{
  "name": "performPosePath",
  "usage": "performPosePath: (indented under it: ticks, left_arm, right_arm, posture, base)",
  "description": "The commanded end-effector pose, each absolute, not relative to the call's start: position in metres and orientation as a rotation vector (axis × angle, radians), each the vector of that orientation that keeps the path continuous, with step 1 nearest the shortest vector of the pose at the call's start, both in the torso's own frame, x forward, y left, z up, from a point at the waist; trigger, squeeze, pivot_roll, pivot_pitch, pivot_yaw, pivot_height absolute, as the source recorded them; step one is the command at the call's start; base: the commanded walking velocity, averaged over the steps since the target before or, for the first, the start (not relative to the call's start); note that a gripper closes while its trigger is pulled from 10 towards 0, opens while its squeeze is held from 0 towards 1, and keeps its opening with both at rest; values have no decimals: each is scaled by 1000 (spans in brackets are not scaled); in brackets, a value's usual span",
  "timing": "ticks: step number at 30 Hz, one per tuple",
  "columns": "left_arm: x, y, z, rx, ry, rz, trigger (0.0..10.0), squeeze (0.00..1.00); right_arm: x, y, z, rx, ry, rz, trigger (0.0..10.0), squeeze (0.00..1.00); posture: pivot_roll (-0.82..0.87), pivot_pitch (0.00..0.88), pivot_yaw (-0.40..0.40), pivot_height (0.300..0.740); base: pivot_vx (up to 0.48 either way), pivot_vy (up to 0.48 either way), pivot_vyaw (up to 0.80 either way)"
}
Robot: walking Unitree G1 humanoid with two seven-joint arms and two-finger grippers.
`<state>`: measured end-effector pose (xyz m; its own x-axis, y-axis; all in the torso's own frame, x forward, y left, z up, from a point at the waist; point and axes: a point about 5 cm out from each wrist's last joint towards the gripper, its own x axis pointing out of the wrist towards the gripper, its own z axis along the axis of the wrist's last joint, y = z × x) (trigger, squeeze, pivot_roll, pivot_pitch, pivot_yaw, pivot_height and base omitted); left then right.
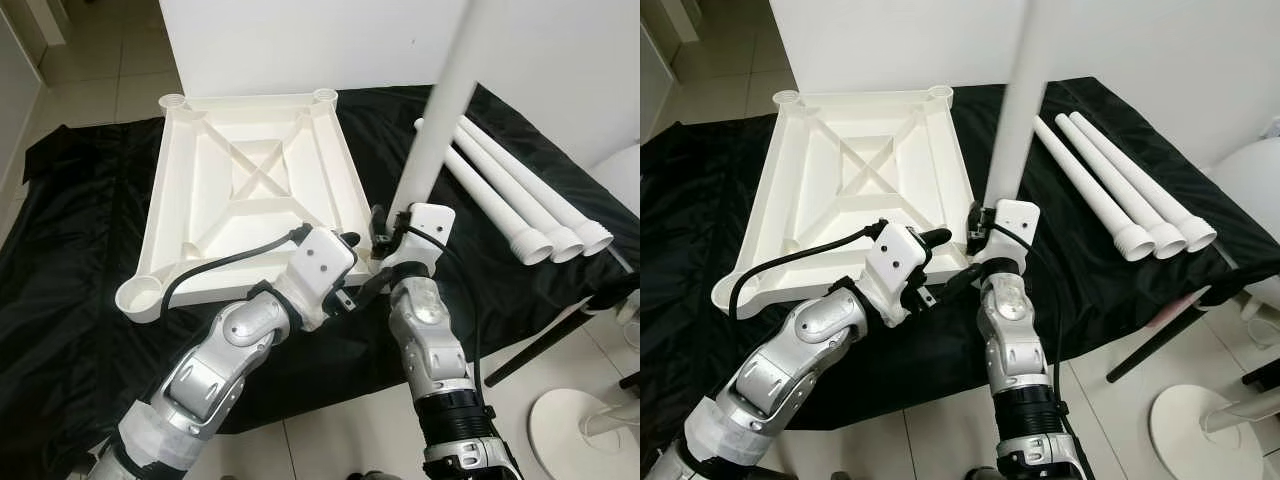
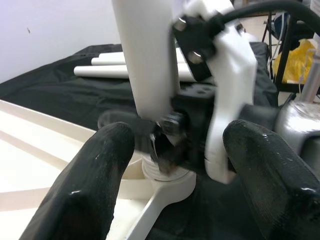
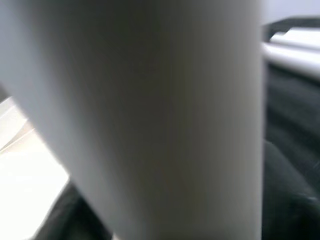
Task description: Building children table
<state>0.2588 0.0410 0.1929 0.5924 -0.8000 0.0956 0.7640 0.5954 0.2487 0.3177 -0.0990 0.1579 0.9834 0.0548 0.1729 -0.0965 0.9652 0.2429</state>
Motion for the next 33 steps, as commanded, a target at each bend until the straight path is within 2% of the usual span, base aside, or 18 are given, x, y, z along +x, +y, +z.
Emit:
performPosePath:
  ticks: [1, 5, 6, 10, 11, 12, 13, 17, 24, 30, 31, 32, 33]
  left_arm:
    - [255, 40, 190, 198, -185, -1004, 10000, 0]
    - [255, 40, 190, 199, -184, -1000, 10000, 0]
    - [255, 40, 190, 199, -184, -1000, 10000, 0]
    - [255, 40, 190, 199, -184, -1000, 10000, 0]
    - [255, 40, 190, 199, -183, -1000, 10000, 0]
    - [256, 40, 190, 200, -183, -1000, 10000, 0]
    - [256, 40, 190, 200, -183, -1000, 10000, 0]
    - [257, 41, 190, 201, -176, -1002, 10000, 0]
    - [256, 41, 186, 209, -147, -1020, 10000, 0]
    - [257, 43, 184, 215, -136, -1020, 10000, 0]
    - [257, 43, 184, 219, -137, -1018, 10000, 0]
    - [258, 43, 184, 222, -138, -1012, 10000, 0]
    - [258, 44, 185, 223, -137, -1008, 10000, 0]
  right_arm:
    - [317, -98, 163, 248, -194, 102, 10000, 1000]
    - [320, -110, 166, 217, -203, 124, 10000, 1000]
    - [324, -124, 167, 161, -197, 174, 10000, 1000]
    - [324, -124, 167, 161, -197, 174, 10000, 1000]
    - [326, -130, 166, 132, -185, 203, 10000, 851]
    - [327, -134, 164, 111, -174, 237, 10000, 0]
    - [327, -134, 164, 111, -174, 237, 10000, 0]
    - [331, -140, 161, -14, -134, 515, 10000, 0]
    - [339, -137, 162, -97, -114, 676, 10000, 0]
    - [345, -137, 164, -139, -106, 735, 10000, 0]
    - [347, -139, 164, -152, -100, 748, 7216, 0]
    - [350, -141, 164, -161, -89, 759, 1765, 0]
    - [352, -143, 163, -167, -81, 769, 0, 0]
  posture:
    - [-59, 82, 32, 740]
    - [-64, 83, 30, 740]
    - [-66, 83, 30, 740]
    - [-66, 83, 30, 740]
    - [-67, 83, 27, 740]
    - [-68, 82, 27, 740]
    - [-68, 82, 27, 740]
    - [-70, 77, 30, 740]
    - [-67, 67, 33, 740]
    - [-63, 63, 31, 740]
    - [-63, 63, 31, 740]
    - [-57, 63, 30, 740]
    - [-57, 63, 30, 740]
  base:
    - [0, 0, 0]
    - [0, 0, 0]
    - [0, 0, 0]
    - [0, 0, 0]
    - [0, 0, 0]
    - [0, 0, 0]
    - [0, 0, 0]
    - [0, 0, 0]
    - [0, 0, 0]
    - [0, 0, 0]
    - [0, 0, 0]
    - [0, 0, 0]
    - [0, 0, 0]
